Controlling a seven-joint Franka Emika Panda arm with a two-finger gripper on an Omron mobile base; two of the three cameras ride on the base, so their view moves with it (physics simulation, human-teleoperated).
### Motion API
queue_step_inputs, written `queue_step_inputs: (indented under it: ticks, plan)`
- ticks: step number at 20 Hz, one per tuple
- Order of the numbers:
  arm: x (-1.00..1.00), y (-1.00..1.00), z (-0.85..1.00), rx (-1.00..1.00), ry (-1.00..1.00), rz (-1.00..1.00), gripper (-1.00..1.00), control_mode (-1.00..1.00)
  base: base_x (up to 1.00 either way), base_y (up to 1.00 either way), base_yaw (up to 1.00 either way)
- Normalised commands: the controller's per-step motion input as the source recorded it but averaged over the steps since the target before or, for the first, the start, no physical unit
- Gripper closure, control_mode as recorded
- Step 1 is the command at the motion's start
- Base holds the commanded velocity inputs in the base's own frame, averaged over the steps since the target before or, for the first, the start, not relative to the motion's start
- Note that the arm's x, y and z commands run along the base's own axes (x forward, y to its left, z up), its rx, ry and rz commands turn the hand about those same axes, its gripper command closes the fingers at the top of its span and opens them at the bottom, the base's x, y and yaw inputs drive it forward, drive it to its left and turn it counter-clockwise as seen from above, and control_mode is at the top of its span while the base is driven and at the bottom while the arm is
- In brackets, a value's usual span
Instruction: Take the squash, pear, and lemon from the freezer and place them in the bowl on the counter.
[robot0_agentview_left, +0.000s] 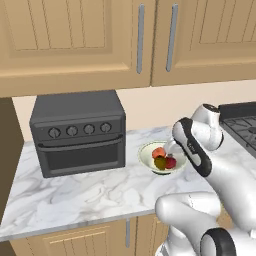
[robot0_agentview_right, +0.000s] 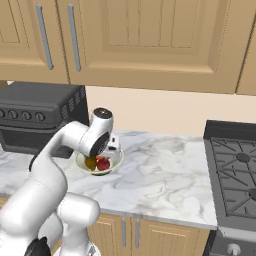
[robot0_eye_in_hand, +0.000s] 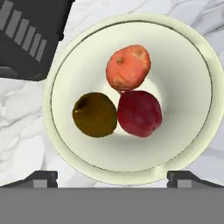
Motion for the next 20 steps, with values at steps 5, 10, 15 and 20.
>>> queue_step_inputs:
  ticks: [5,10,15,20]
  plan:
    - [-0.92,0.3,0.49,-0.03,-0.08,-0.13,-1.0,-1.0,0.0,0.0,0.0]
    - [-0.75,0.1,0.72,-0.02,0.0,-0.14,-1.0,-1.0,0.0,0.0,0.0]
    - [-0.75,0.15,0.68,-0.06,-0.05,-0.1,-1.0,-1.0,0.0,0.0,0.0]
    - [-0.81,0.05,0.59,-0.03,-0.01,-0.1,-1.0,-1.0,0.0,0.0,0.0]
